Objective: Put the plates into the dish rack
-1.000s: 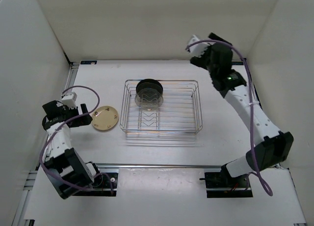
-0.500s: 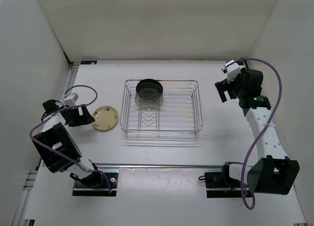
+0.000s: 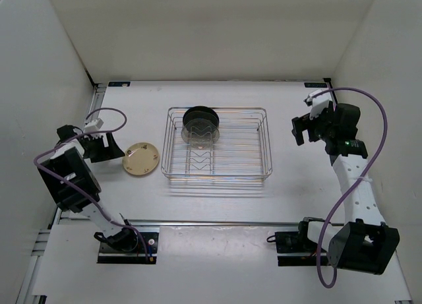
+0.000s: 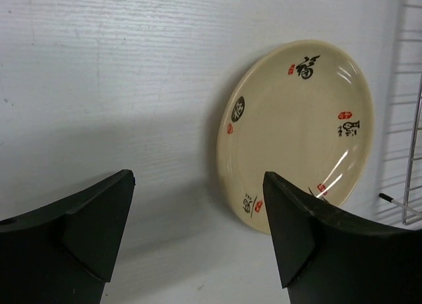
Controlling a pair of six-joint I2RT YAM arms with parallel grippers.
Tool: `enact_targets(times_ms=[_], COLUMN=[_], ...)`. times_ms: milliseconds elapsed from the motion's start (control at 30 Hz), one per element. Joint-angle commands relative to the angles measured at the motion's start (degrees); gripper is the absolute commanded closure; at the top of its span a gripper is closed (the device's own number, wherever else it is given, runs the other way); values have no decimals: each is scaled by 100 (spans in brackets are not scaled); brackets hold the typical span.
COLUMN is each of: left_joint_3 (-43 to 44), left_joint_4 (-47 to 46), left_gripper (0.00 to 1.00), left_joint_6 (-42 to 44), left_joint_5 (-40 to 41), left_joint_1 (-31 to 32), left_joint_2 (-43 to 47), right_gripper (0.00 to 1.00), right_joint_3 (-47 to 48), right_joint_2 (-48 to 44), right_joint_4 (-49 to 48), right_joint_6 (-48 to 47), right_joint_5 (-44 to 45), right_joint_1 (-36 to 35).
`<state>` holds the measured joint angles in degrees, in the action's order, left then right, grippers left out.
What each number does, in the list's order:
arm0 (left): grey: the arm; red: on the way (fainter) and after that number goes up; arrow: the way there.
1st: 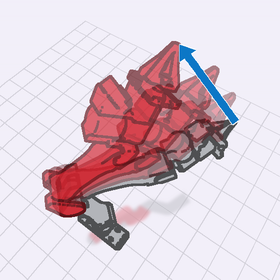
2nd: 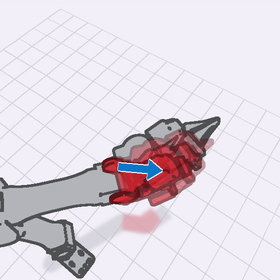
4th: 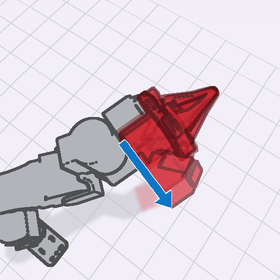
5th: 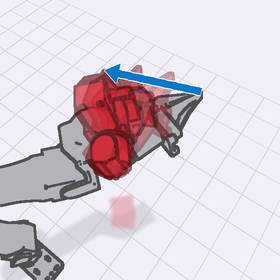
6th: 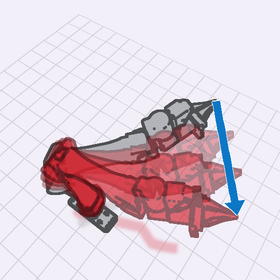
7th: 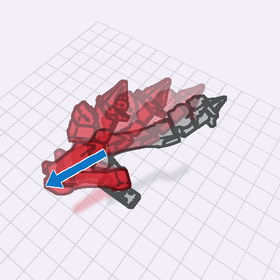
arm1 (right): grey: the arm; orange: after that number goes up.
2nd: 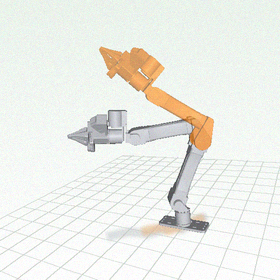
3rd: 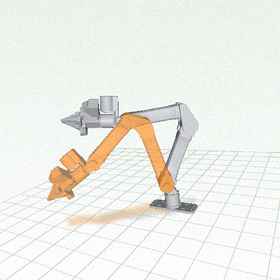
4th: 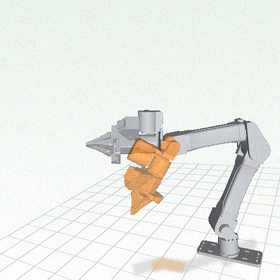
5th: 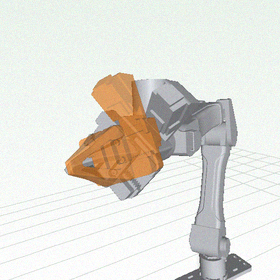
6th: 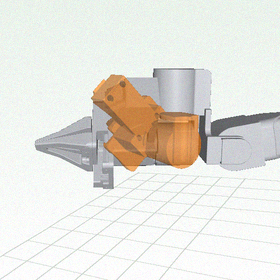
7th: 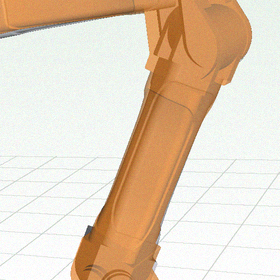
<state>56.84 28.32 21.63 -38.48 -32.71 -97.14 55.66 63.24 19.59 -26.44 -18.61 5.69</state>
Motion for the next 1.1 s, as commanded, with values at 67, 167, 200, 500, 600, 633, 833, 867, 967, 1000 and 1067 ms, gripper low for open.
enact_targets(times_ms=[67,167,200,500,600,633,833,867,967,1000,1067], left_joint_3=[345,450,503,750,855,855,969,969,1022,1022,1022], left_joint_4=[78,200,262,658,807,877,1193,1194,1334,1387,1448], left_gripper=[13,13,13,15,19,21,44,46,50,52,53], left_joint_6=[-124,-71,-71,96,218,271,491,492,605,606,737], left_joint_5=[-63,7,7,7,7,7,-45,-46,-46,-46,-46], left_joint_1=[256,379,379,546,546,546,546,546,546,546,546], left_joint_2=[-208,-322,-323,-683,-806,-806,-973,-973,-1026,-1026,-1078], right_gripper=[0,0,0,0,0,0,0,0,0,0,0], right_joint_3=[6,-46,-46,-99,-99,-99,-99,-99,-99,-99,-99], right_joint_2=[-163,-163,-163,-216,-216,-216,-216,-216,-216,-216,-216], right_joint_4=[-167,-167,-167,-167,-167,-167,-167,-167,-219,-219,-219], right_joint_6=[165,165,165,165,165,165,165,165,165,217,218], right_joint_5=[-248,-248,-248,-301,-301,-301,-301,-301,-301,-301,-301], right_joint_1=[90,90,90,143,143,143,195,195,195,195,195])
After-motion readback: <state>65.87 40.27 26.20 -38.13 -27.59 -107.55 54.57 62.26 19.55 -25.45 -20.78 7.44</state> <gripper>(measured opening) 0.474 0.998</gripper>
